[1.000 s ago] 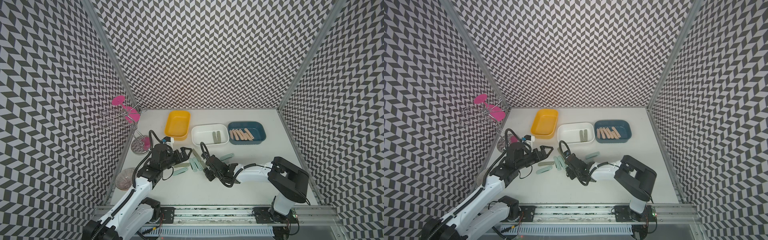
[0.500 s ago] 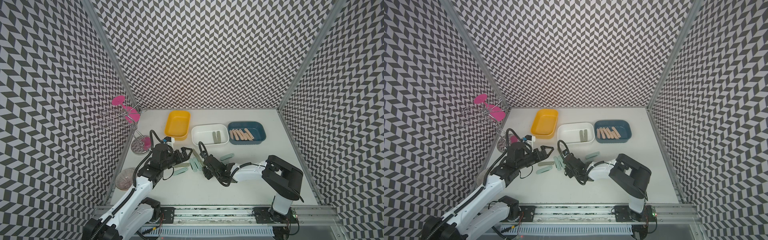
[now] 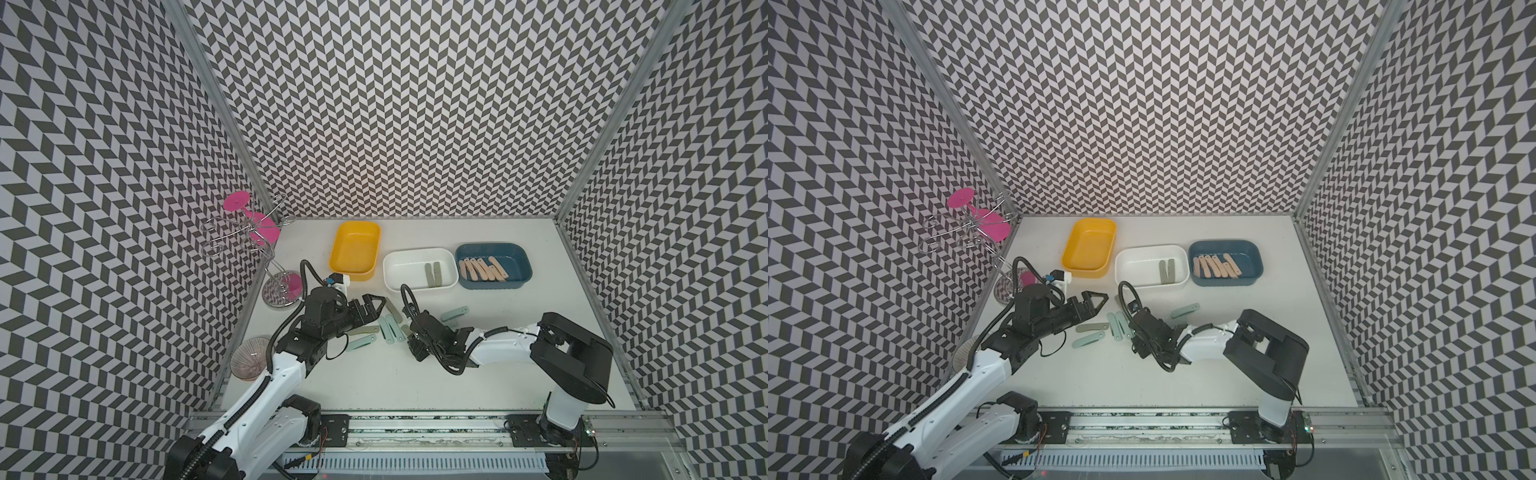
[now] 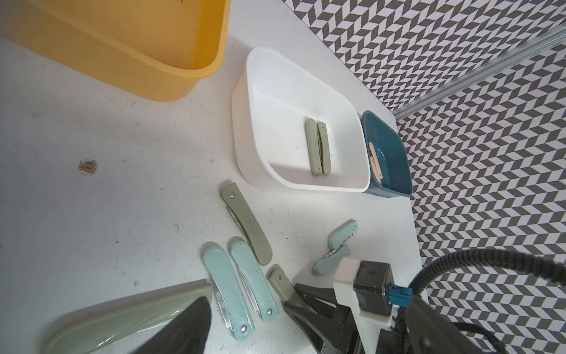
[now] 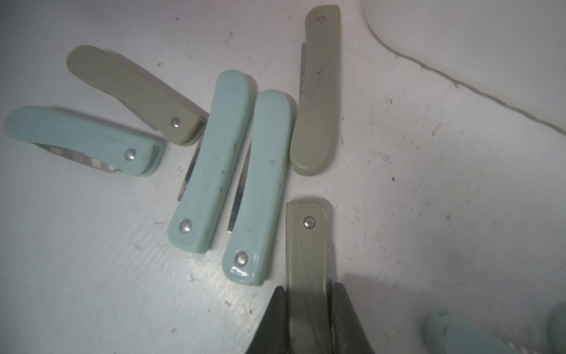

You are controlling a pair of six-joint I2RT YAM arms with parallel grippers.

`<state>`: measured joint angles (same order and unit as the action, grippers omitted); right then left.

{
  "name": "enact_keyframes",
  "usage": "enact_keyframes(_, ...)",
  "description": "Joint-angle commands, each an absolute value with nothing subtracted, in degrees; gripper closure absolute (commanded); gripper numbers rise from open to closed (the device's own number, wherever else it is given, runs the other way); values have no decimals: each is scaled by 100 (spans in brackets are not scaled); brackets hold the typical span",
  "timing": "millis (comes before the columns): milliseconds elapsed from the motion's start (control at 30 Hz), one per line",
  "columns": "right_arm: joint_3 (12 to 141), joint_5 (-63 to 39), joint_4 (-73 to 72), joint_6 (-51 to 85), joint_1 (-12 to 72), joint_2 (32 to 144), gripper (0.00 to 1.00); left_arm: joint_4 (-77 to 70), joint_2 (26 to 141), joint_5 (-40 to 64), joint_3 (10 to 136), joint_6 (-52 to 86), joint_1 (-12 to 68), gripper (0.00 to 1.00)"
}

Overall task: Place the fruit knives into the storage box by color
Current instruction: Pick up the fruit knife from the center of the board.

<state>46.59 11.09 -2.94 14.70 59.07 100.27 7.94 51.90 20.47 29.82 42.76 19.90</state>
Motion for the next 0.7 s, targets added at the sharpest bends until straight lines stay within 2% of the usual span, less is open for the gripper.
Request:
enact_keyframes(0,4502,1105,-114,1571,5891,9670,82,637,5230,2083,3233,4298,2029,0)
enact_keyframes(367,4475,1094,322,1611,5617,8400,83,578,5434,2171,3596,4230,2066,0)
enact_keyframes(667,5262,368,637,1612,4687,7463,82,471,5616,2105,4088,4184,2083,0)
